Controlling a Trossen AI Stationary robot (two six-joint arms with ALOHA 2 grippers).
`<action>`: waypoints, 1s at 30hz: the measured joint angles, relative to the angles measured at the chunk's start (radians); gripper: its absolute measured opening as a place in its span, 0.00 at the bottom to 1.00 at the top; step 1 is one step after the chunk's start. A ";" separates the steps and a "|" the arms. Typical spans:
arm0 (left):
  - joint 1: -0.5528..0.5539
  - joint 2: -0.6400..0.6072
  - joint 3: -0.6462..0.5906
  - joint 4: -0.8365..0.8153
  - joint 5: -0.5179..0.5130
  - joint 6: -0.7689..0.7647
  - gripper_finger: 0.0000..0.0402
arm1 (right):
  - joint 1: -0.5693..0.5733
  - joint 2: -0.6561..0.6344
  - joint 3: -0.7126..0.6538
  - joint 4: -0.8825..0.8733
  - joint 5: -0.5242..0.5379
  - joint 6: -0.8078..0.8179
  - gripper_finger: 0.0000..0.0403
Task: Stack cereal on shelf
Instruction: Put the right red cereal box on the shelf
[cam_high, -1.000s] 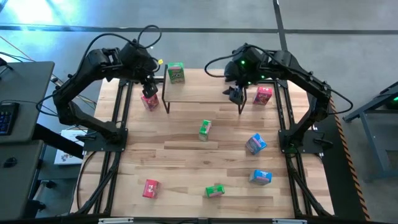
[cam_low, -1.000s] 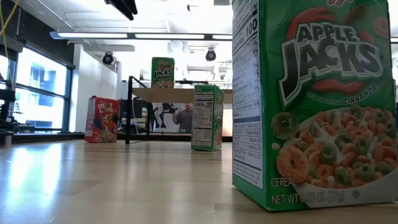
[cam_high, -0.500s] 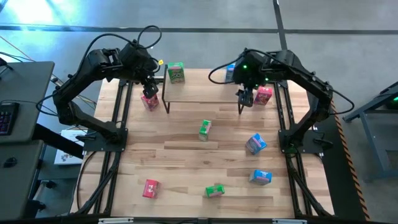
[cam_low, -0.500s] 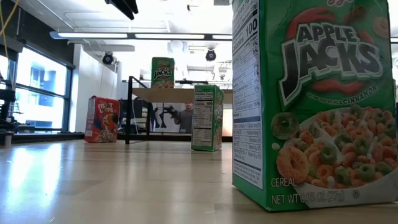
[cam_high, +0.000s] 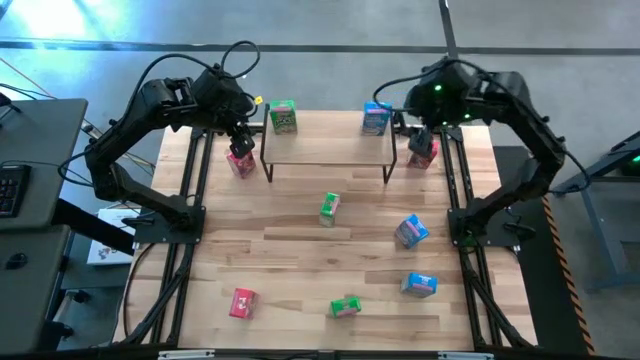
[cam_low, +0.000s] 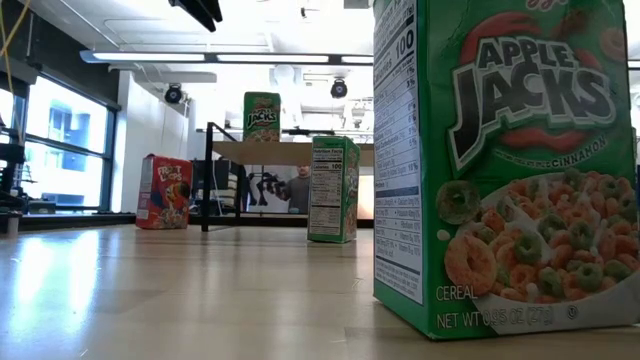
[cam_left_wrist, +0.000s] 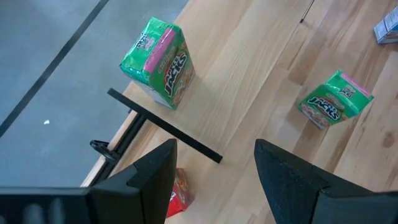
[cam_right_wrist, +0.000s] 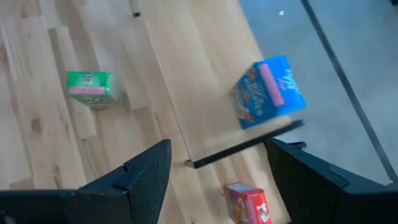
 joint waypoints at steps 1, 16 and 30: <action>0.000 0.000 0.000 0.000 0.000 0.004 0.52 | -0.010 -0.010 -0.003 0.001 0.000 -0.007 0.64; 0.000 0.000 0.000 0.001 0.000 0.033 0.52 | -0.158 -0.299 -0.545 0.087 0.001 -0.064 0.64; 0.000 0.000 0.000 0.008 0.000 0.033 0.52 | -0.323 -0.352 -0.916 0.331 -0.024 -0.177 0.64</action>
